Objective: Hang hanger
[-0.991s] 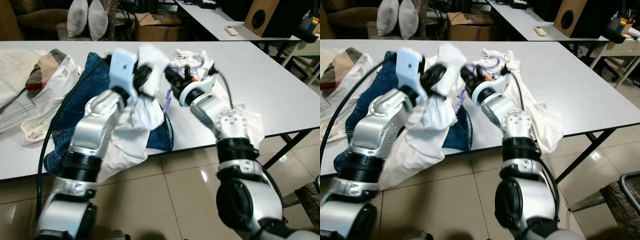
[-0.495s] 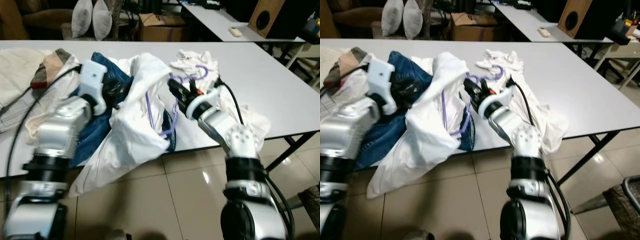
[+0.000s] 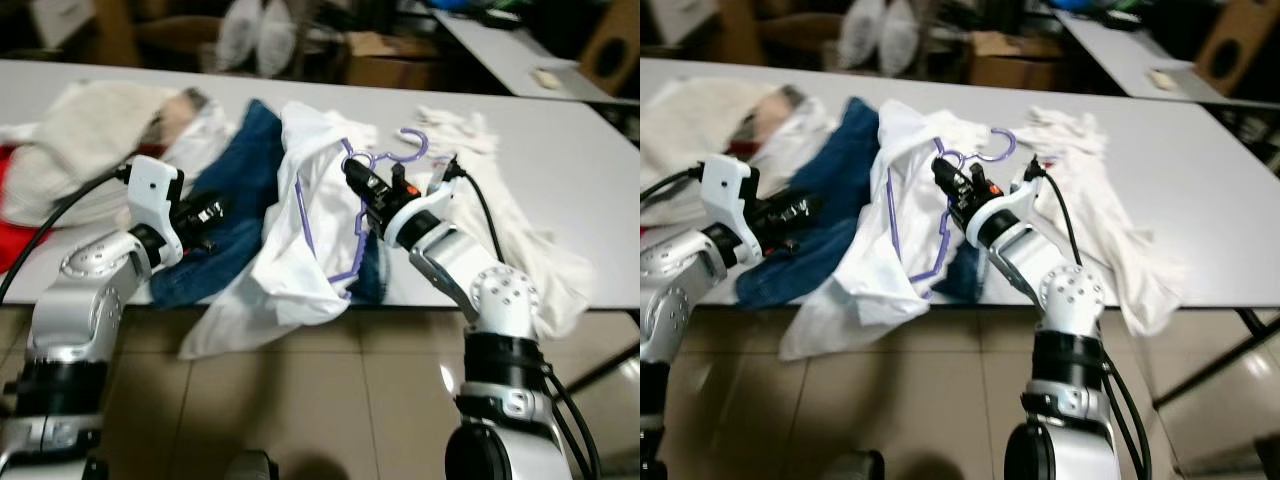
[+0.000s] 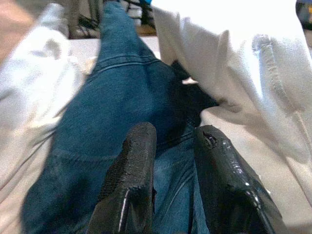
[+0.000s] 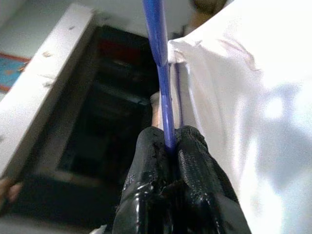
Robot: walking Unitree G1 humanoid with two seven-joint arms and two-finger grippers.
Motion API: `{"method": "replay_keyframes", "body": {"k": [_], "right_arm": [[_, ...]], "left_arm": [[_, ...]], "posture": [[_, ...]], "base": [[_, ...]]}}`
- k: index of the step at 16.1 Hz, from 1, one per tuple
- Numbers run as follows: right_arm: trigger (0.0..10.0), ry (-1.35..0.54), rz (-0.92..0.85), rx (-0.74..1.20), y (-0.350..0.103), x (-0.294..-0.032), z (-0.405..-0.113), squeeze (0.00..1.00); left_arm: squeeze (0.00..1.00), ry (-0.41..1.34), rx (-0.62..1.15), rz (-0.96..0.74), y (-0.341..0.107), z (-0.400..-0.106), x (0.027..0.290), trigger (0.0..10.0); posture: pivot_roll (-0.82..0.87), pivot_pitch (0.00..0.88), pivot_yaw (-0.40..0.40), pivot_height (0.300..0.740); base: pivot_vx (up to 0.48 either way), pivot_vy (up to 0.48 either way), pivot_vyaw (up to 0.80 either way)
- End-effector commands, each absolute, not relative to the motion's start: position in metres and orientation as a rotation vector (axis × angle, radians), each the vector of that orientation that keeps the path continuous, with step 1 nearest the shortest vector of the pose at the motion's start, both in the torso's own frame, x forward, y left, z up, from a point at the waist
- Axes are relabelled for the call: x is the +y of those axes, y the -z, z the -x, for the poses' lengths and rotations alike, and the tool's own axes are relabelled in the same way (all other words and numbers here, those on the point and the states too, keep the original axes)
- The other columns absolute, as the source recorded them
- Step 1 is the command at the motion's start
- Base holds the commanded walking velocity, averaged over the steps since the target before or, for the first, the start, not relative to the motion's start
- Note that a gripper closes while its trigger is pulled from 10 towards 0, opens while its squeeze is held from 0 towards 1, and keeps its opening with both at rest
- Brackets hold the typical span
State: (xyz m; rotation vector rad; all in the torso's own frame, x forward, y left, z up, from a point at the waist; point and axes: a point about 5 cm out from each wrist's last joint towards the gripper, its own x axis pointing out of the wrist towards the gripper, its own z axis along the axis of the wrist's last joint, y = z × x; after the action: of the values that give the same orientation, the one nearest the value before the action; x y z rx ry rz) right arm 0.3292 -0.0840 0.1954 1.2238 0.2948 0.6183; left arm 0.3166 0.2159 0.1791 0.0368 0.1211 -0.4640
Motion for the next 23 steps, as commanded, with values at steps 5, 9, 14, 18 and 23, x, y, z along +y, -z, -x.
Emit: {"method": "replay_keyframes", "body": {"k": [5, 9, 14, 18, 23], "right_arm": [[10.0, -0.866, -1.248, 0.165, -0.23, -0.087, -0.29, 0.0], [10.0, -0.979, -1.263, 0.106, -0.239, -0.086, -0.265, 0.0], [10.0, -1.018, -1.234, 0.134, -0.238, -0.083, -0.254, 0.0], [10.0, -1.017, -1.233, 0.138, -0.237, -0.083, -0.254, 0.0], [10.0, -0.905, -1.162, 0.18, -0.208, -0.097, -0.253, 0.0]], "left_arm": [[0.0, 0.419, 0.11, 0.046, -0.169, -0.285, 0.222, 10.0], [0.0, 0.407, 0.142, 0.119, -0.149, -0.266, 0.206, 10.0], [0.0, 0.281, 0.053, 0.131, -0.158, -0.263, 0.213, 10.0], [0.0, 0.26, 0.058, 0.113, -0.155, -0.257, 0.213, 10.0], [0.0, 0.281, 0.112, -0.025, -0.146, -0.25, 0.212, 10.0]], "posture": [[0.03, 0.0, -0.059, 0.74], [0.02, 0.005, -0.06, 0.74], [0.03, 0.013, -0.085, 0.74], [0.04, 0.03, -0.086, 0.74], [0.04, 0.051, -0.075, 0.74]], "base": [[0.0, 0.0, 0.8], [0.0, 0.0, 0.8], [0.0, 0.0, 0.8], [0.0, 0.0, 0.8], [0.0, 0.0, 0.8]]}}
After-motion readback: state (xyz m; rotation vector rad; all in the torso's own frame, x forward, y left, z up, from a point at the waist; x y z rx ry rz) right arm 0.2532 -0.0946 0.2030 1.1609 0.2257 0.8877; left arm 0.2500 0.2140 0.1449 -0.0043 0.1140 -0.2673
